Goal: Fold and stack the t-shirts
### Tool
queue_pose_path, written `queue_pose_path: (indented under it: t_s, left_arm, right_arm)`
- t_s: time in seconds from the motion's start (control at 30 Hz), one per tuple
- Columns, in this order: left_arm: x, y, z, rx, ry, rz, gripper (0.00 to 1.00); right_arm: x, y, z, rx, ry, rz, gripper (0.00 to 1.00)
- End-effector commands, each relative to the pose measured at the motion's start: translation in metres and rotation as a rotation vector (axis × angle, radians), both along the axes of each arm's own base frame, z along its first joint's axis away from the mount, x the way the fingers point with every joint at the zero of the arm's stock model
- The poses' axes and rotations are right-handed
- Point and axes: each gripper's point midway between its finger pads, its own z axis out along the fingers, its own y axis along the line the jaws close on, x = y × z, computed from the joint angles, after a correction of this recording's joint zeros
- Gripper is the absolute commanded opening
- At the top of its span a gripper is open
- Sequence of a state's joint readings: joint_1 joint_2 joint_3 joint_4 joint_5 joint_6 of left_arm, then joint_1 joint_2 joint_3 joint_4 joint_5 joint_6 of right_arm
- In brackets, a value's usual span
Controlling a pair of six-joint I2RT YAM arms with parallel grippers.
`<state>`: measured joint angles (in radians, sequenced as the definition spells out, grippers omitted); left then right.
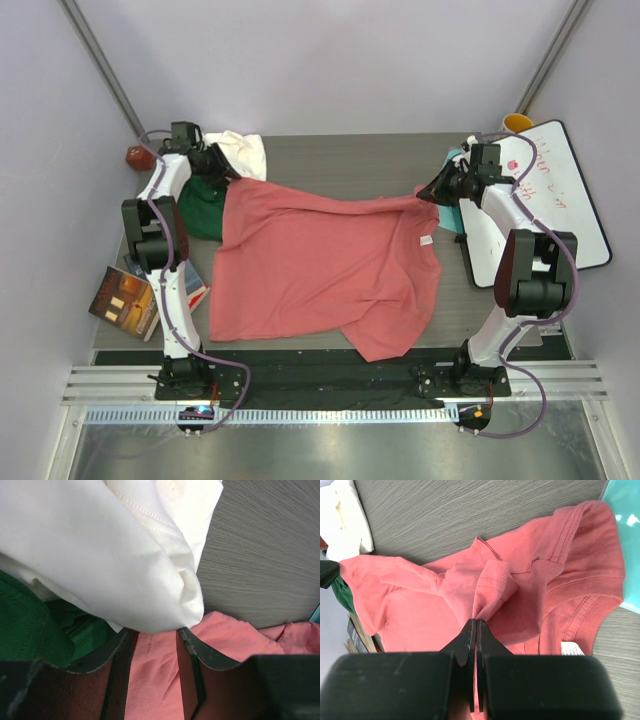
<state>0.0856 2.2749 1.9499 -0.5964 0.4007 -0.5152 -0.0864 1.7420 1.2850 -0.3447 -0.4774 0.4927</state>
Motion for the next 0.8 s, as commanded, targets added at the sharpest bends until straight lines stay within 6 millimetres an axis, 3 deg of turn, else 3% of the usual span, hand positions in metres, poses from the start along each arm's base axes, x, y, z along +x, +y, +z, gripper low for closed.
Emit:
queue_pose_path:
  t_s: [0.0, 0.13, 0.4, 0.77]
  left_arm:
    - [0.003, -0.002, 0.005, -0.026, -0.034, -0.012, 0.39]
    - [0.0, -0.003, 0.004, -0.033, -0.035, -0.012, 0.21]
    - [-0.004, -0.005, 0.013, -0.041, -0.05, -0.015, 0.03]
    - [-0.014, -0.008, 0.032, -0.053, -0.085, -0.024, 0.0]
  right_arm:
    - [0.012, 0.001, 0.02, 0.003, -0.066, 0.002, 0.01]
    - [0.009, 0.001, 0.021, 0.005, -0.067, 0.0, 0.01]
    - [0.004, 0.003, 0.019, 0.009, -0.064, 0.0, 0.01]
    - [0.003, 0.002, 0.021, 0.007, -0.076, -0.003, 0.01]
